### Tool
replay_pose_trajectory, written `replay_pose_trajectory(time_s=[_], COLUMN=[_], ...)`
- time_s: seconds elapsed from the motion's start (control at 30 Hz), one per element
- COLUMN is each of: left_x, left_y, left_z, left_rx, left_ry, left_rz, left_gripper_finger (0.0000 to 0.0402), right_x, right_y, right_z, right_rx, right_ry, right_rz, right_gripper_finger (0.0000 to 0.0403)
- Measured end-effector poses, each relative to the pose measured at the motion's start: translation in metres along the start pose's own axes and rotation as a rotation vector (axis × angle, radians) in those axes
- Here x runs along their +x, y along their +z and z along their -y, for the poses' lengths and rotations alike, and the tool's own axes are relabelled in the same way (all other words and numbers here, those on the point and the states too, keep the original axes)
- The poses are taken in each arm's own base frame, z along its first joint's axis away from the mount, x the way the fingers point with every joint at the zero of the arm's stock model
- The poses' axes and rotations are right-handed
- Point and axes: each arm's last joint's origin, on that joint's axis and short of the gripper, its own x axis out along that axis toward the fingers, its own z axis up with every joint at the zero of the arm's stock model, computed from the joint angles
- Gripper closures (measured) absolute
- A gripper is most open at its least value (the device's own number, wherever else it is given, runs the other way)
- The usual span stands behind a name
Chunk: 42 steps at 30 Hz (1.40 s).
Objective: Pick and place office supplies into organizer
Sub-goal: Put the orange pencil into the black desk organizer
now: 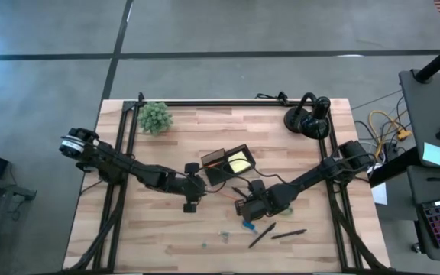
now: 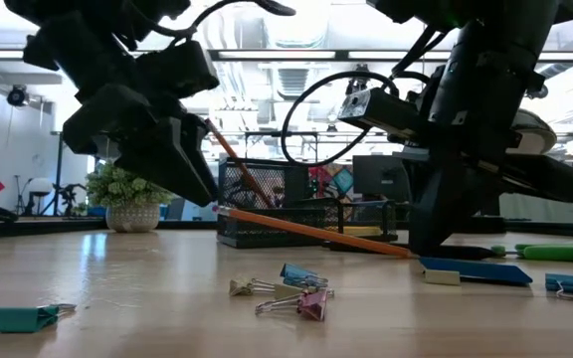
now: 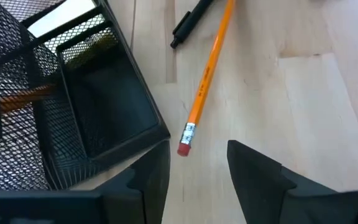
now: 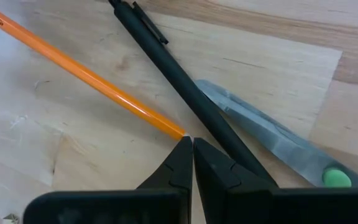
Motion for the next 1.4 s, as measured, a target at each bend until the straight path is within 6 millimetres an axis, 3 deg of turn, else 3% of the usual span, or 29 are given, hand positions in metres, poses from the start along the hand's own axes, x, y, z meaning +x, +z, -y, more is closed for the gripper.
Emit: replay_pose_trajectory(time_s=[0.63, 1.07, 1.4], left_x=[0.017, 0.019, 0.019], left_y=[0.001, -0.003, -0.003], left_z=[-0.003, -0.004, -0.003], left_rx=[0.002, 0.011, 0.033], left_ry=[-0.09, -0.089, -0.084], left_rz=[0.016, -0.004, -0.007], left_gripper_finger=[0.0256, 0.0375, 0.0385], right_x=[0.0, 0.0, 0.0], right_y=[0.0, 0.0, 0.0], right_z=[0.0, 0.001, 0.001], right_rx=[0.0, -0.008, -0.025], right_ry=[-0.003, -0.005, -0.007], right_rz=[-0.001, -0.001, 0.0], right_gripper_finger=[0.0394, 0.0394, 0.0394])
